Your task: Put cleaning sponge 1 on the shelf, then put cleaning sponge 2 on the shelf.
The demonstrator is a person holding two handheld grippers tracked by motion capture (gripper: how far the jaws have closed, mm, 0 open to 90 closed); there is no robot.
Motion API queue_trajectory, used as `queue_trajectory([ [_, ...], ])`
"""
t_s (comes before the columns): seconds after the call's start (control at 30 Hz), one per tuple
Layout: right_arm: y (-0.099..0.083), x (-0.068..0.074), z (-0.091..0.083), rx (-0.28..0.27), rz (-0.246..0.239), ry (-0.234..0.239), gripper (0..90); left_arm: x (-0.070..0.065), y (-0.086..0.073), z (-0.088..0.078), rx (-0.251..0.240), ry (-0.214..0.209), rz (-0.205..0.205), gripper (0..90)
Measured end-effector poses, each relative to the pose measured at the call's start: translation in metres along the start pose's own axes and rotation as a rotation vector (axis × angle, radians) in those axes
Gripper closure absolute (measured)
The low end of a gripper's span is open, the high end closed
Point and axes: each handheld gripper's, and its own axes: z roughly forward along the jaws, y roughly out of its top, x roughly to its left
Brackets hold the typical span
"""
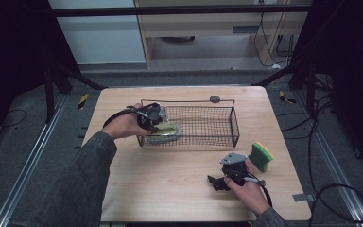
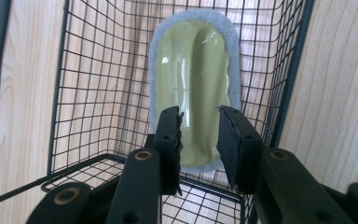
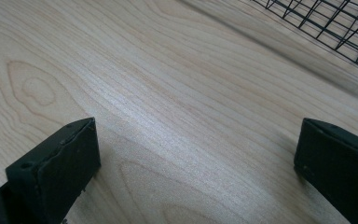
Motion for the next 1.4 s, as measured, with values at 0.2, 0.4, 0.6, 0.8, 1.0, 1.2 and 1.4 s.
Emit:
queue_trajectory([
  [0.2, 0.0, 0.0, 0.0, 0.002, 0.003, 0.0, 0.4, 0.003, -0.002, -0.009, -0.034, 0.031, -0.029, 63.1],
  [0.4, 0.0, 0.0, 0.0, 0.001, 0.0, -0.001, 0.5, 0.007, -0.002, -0.016, -0.063, 0.088, -0.106, 52.4],
  [0.6, 0.0, 0.0, 0.0, 0.002, 0.004, -0.001, 0.4, 0.005, -0.003, -0.024, -0.082, 0.128, -0.182, 28.8],
  [0.8, 0.0, 0.0, 0.0, 0.002, 0.006, -0.003, 0.5, -0.001, -0.007, -0.029, -0.131, 0.126, -0.262, 11.7],
  [1.0, 0.001, 0.001, 0.0, 0.001, 0.014, -0.005, 0.4, -0.008, -0.013, -0.035, -0.187, 0.133, -0.314, 8.2],
  [1.2, 0.002, 0.0, 0.001, 0.002, 0.027, -0.013, 0.6, -0.024, -0.03, -0.048, -0.275, 0.189, -0.46, 5.6],
  [1.4, 0.006, 0.0, -0.004, 0.043, 0.035, -0.011, 7.8, -0.056, -0.065, -0.047, -0.327, 0.227, -0.6, 4.7],
])
